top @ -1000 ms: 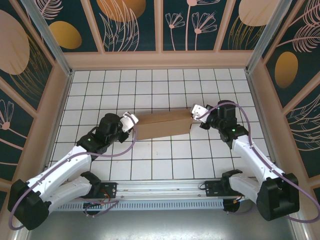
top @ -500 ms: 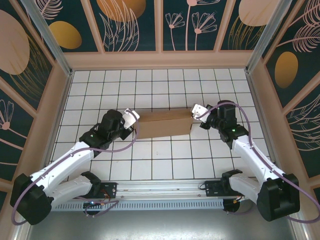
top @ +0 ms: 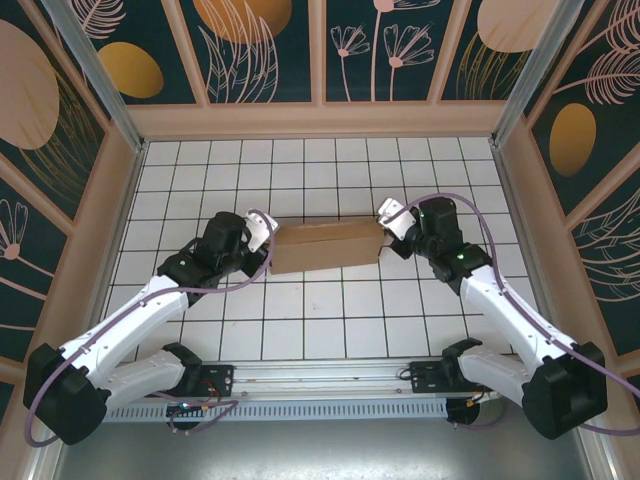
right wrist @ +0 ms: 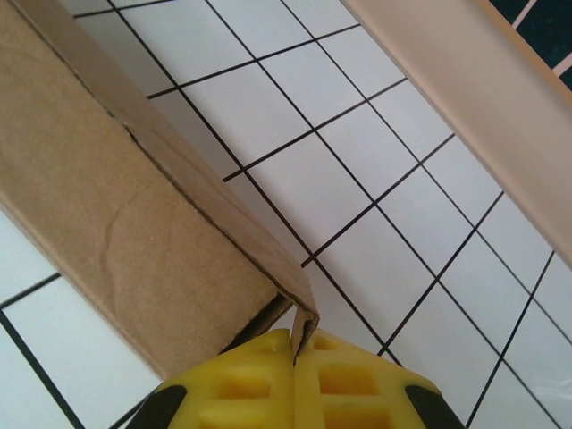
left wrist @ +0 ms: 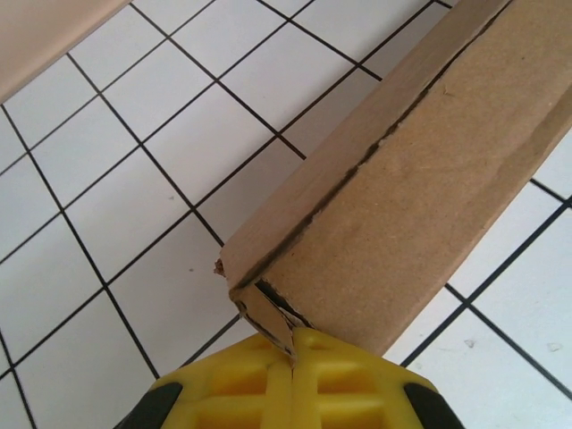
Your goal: Fold the paper box
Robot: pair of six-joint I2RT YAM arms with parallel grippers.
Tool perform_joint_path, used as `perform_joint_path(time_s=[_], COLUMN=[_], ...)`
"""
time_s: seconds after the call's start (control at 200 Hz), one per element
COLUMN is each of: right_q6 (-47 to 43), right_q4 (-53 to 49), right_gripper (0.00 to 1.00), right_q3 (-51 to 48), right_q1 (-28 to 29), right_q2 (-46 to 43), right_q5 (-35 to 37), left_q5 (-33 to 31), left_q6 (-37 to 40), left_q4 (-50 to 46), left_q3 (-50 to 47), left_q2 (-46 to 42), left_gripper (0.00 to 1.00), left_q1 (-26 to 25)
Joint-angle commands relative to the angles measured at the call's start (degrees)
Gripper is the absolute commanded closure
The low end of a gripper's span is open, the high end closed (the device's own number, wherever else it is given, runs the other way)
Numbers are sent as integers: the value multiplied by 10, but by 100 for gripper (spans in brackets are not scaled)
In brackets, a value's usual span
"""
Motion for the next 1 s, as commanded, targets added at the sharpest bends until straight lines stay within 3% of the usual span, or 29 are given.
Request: perform_joint_path(time_s=[0.0, 0.225, 0.505, 0.621, 0.996], right_q6=[86, 203, 312, 357, 375], right_q4=[-18, -74, -127, -151, -180], right_gripper=[100, 100, 100, 100, 100], right_q3=[37, 90, 158, 174, 186], right_q1=[26, 36, 39, 39, 39], right_q2=[6, 41, 98, 121, 137], right_q5=[-64, -59, -79, -55, -23], left_q5=[87, 93, 108, 100, 88], left_q6=[-39, -113, -196, -206, -198], left_q4=[41, 45, -20, -33, -15], left_q3=[30, 40, 111, 112, 86], left_q2=[2, 6, 84, 95, 70], left_gripper=[100, 100, 100, 100, 100], left_q1=[-10, -9, -10, -9, 8])
